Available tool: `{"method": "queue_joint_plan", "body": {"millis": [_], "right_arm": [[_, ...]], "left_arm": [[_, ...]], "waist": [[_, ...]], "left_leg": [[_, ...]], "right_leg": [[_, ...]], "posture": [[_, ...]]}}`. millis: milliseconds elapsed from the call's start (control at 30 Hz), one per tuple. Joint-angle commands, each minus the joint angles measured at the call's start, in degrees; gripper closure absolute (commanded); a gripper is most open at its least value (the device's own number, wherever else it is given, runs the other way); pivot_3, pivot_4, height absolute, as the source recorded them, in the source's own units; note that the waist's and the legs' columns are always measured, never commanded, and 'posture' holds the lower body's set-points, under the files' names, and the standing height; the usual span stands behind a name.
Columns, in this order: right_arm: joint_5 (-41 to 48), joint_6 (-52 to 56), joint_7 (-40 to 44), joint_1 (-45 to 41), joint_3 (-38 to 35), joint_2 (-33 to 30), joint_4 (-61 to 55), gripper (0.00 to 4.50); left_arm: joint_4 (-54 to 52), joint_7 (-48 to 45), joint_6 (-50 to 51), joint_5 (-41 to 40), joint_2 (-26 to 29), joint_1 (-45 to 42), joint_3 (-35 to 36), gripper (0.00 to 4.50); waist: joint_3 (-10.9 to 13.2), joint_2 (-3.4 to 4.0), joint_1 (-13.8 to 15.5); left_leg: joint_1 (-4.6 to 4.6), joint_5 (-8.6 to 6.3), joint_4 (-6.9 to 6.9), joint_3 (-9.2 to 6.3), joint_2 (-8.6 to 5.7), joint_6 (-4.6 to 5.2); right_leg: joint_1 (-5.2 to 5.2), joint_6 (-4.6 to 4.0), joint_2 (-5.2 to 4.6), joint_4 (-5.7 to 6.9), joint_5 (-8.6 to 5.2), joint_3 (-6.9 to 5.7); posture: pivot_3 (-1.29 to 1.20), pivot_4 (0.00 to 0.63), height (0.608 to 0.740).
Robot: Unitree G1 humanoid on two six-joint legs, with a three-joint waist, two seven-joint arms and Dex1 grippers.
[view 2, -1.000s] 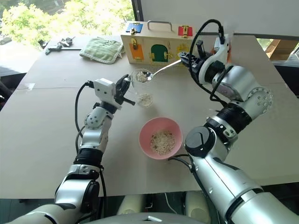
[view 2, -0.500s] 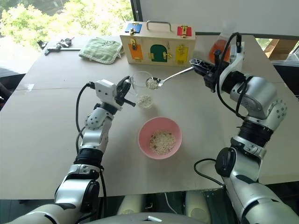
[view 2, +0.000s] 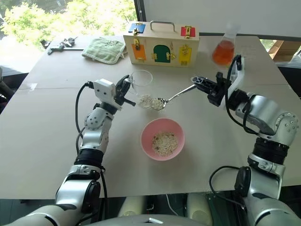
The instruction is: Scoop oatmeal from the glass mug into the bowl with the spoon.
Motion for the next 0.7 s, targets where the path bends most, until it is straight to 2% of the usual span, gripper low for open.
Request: {"method": "queue_joint_plan", "body": {"millis": [33,300,533,700], "right_arm": [[1.25,1.11,6.13,3.45,1.49,-4.62,-3.66,4.5],[1.25,0.86,17.15,7.84,7.92,-17.43,-9.17,4.5],[1.25,-6.14,17.85,7.43,13.06,-22.49,-15.96,4.5],[-9.41,-7.38,25.95,6.67,14.03,-24.48,-21.53,4.5]], "left_arm": [[-0.67,-0.42,-2.06,-0.89,0.27,-1.36,0.41,4.41],[0.76,-0.86,-2.54,-0.93,-0.24,-2.01,0.1,4.41],[1.65,-1.03,-2.91,-0.89,-0.38,-2.64,0.02,4.41],[1.89,-1.17,-3.08,-0.91,-0.22,-2.76,0.11,4.41]], "waist": [[0.0,0.0,0.0],[0.0,-0.01,0.08],[0.02,-0.04,0.36],[0.01,-0.04,0.9]], "left_leg": [[0.0,0.0,0.0,0.0,0.0,0.0],[0.01,-0.01,0.06,-0.02,-0.03,0.02],[0.0,-0.01,0.1,-0.04,-0.04,0.02],[-0.01,-0.01,0.12,-0.07,-0.04,0.02]], "right_leg": [[0.0,0.0,0.0,0.0,0.0,0.0],[0.0,0.01,0.03,0.0,0.01,0.01],[0.02,0.03,0.04,0.0,0.02,0.0],[0.02,0.04,0.05,-0.02,0.02,-0.02]], "posture": [[0.0,0.15,0.74],[0.0,0.15,0.74],[0.0,0.15,0.74],[0.0,0.15,0.74]]}}
